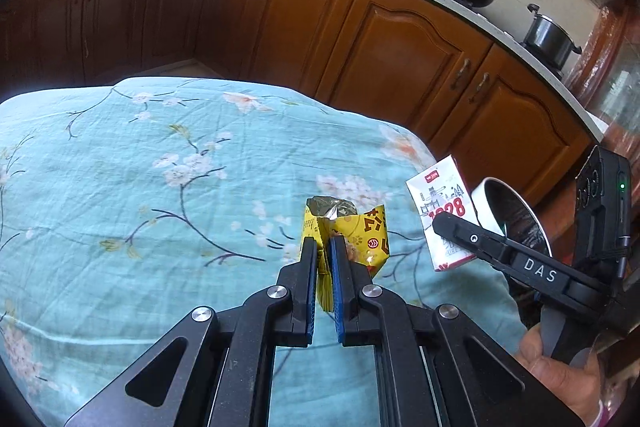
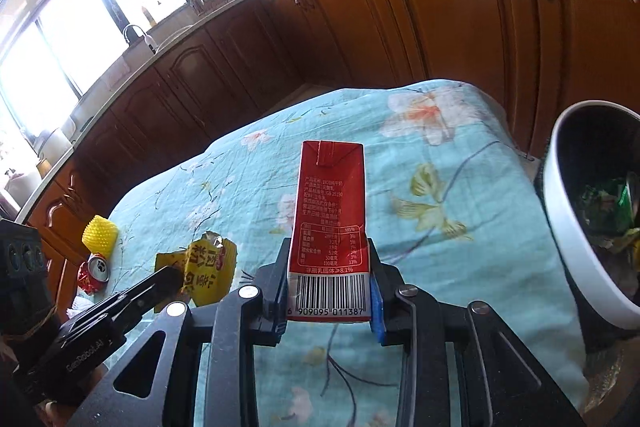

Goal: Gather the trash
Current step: 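Carry the yellow bag and red carton over the bin and open both grippers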

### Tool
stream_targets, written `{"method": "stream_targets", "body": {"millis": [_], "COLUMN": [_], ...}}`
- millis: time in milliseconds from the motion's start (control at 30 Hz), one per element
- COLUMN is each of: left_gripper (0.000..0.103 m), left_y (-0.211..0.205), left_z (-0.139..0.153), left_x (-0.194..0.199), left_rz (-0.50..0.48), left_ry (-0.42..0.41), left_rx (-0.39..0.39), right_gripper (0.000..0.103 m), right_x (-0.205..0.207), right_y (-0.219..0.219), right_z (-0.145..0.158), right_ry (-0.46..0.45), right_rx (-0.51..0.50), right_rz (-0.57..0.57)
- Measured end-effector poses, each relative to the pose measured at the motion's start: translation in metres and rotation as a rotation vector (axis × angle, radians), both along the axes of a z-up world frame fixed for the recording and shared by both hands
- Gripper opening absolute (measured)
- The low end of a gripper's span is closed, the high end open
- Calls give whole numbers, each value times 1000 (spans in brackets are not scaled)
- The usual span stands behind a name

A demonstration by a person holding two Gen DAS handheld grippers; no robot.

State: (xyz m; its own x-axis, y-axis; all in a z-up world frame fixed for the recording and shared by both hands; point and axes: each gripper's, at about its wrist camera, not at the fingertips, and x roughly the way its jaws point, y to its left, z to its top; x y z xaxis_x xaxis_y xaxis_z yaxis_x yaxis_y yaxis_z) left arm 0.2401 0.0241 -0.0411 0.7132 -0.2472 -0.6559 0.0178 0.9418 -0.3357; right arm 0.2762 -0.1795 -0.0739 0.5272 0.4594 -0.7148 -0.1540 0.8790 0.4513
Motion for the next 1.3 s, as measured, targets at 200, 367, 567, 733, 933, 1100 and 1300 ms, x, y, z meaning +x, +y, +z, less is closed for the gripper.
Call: {"method": "stream_targets", "body": {"millis": [200,367,567,733,933,1100,1300], "left_gripper": [5,5,5,5,5,5,5], "left_y": [-41,-66,-90,-108,-125,-141,-159], "left_z": [3,5,6,6,12,16,21], "left_x": [-4,-5,-6,-4,-4,0,9], "left_rz": [-78,-123,-166,-192,-221,-246,-272], "left_ry": [-1,3,7,4,-7,-13,-25], "left_rx": [28,42,64,78,92,107,114], "right_gripper": [31,31,31,31,31,31,31], "right_x": [-32,-52,-69,-77,-81,-83,-82], "right_y": [-35,-60,-84,-100,-119,-138,-161], "right_z": [6,7,10,12,18,21,24], "right_ry": [-13,-14,-19,-27,-45,-57,-68], "right_rx": [-1,0,15,17,10,10,1], "right_rz": [-51,-81,-117,-144,-172,-202,-240]}}
